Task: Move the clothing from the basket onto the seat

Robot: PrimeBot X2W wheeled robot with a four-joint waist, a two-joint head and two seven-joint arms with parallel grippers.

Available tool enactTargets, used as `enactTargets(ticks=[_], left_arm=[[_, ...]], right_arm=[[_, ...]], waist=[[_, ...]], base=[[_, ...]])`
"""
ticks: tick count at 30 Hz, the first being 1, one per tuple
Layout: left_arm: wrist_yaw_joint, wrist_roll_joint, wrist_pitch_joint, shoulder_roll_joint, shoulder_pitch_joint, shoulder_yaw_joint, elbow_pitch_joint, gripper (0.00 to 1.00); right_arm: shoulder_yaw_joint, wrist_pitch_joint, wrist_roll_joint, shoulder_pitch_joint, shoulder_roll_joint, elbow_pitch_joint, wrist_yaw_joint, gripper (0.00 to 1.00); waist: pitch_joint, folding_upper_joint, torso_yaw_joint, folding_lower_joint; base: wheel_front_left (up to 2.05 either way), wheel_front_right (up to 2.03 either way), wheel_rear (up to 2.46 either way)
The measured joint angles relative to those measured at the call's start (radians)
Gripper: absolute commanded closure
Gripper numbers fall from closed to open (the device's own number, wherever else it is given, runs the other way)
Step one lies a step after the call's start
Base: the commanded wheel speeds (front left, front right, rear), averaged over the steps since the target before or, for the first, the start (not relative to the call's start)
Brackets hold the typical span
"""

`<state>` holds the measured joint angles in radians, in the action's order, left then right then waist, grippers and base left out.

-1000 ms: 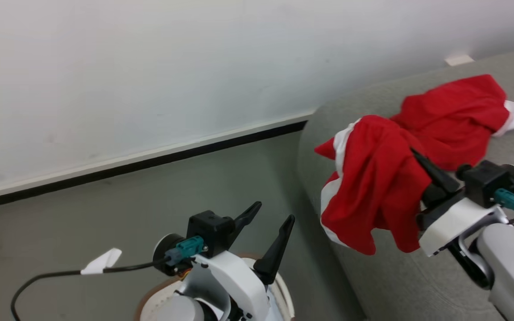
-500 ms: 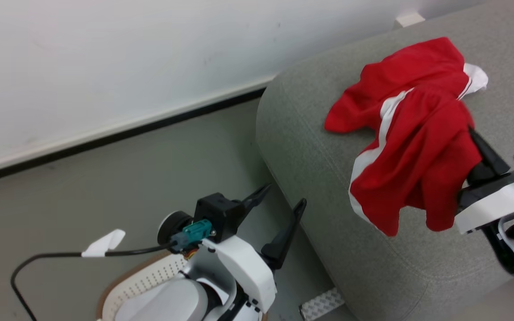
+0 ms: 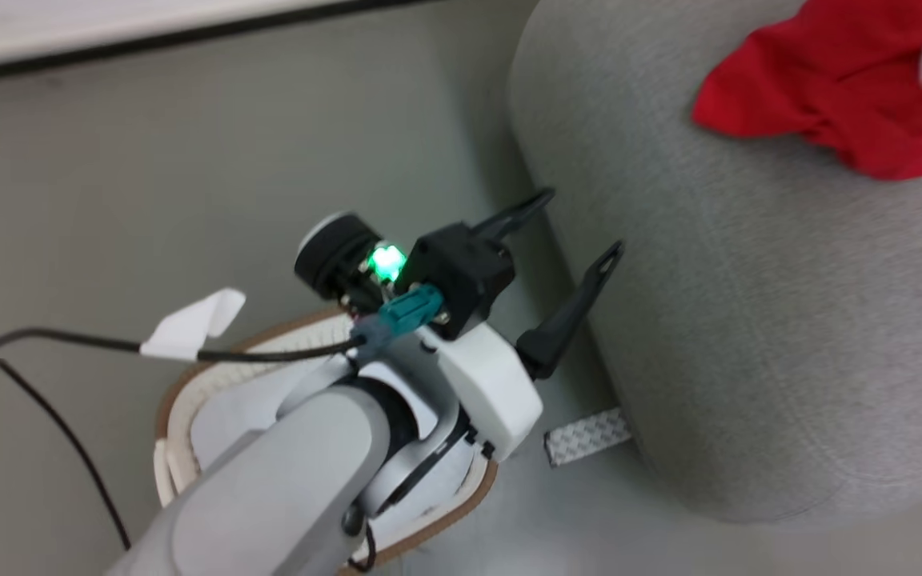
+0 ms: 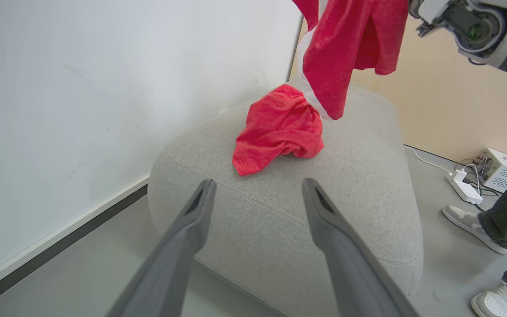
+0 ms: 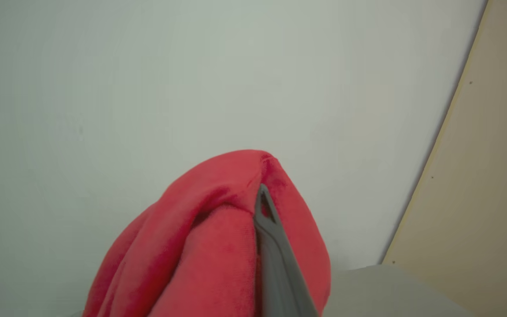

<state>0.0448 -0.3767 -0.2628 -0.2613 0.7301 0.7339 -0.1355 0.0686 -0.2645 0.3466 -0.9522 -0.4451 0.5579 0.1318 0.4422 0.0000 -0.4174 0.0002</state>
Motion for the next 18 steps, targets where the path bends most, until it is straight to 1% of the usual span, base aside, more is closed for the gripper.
enactTargets(ticks=[5,8,12,15,16,17,18], left_arm=[[-0.016,0.022,-0.023,0.010,0.087,0.008,-0.009,0.00],[-0.025,0.037,-0.026,0.022,0.114,0.017,-0.007,0.00],[-0.027,0.043,-0.019,0.043,0.134,0.029,-0.004,0.00],[-0.025,0.043,-0.007,0.053,0.135,0.032,0.003,0.00],[-0.023,0.043,-0.003,0.052,0.135,0.031,0.008,0.00],[-0.022,0.043,0.002,0.049,0.135,0.029,0.014,0.00],[-0.022,0.043,0.009,0.044,0.133,0.027,0.020,0.00]], right_arm=[[0.133,0.005,-0.072,-0.156,-0.012,0.108,0.000,1.00],[0.215,0.005,-0.130,-0.220,-0.020,0.193,0.000,1.00],[0.345,0.004,-0.215,-0.249,-0.016,0.310,0.000,1.00],[0.446,0.003,-0.291,-0.245,-0.007,0.393,0.000,1.00],[0.477,0.002,-0.318,-0.237,-0.003,0.416,0.000,0.91],[0.504,0.002,-0.339,-0.227,0.004,0.436,0.000,0.70],[0.530,0.002,-0.363,-0.216,0.015,0.445,0.000,0.52]], waist=[[0.139,0.0000,0.048,0.0002],[0.214,0.0000,0.079,0.0002],[0.296,0.0000,0.128,0.0002],[0.336,0.0000,0.170,0.0001],[0.347,0.0000,0.183,0.0001],[0.355,0.0000,0.193,0.0001],[0.361,0.0000,0.202,0.0001]], base=[[0.00,0.00,0.00],[0.00,0.00,0.00],[0.00,0.00,0.00],[0.00,0.00,0.00],[0.00,0.00,0.00],[0.00,0.00,0.00],[0.00,0.00,0.00]])
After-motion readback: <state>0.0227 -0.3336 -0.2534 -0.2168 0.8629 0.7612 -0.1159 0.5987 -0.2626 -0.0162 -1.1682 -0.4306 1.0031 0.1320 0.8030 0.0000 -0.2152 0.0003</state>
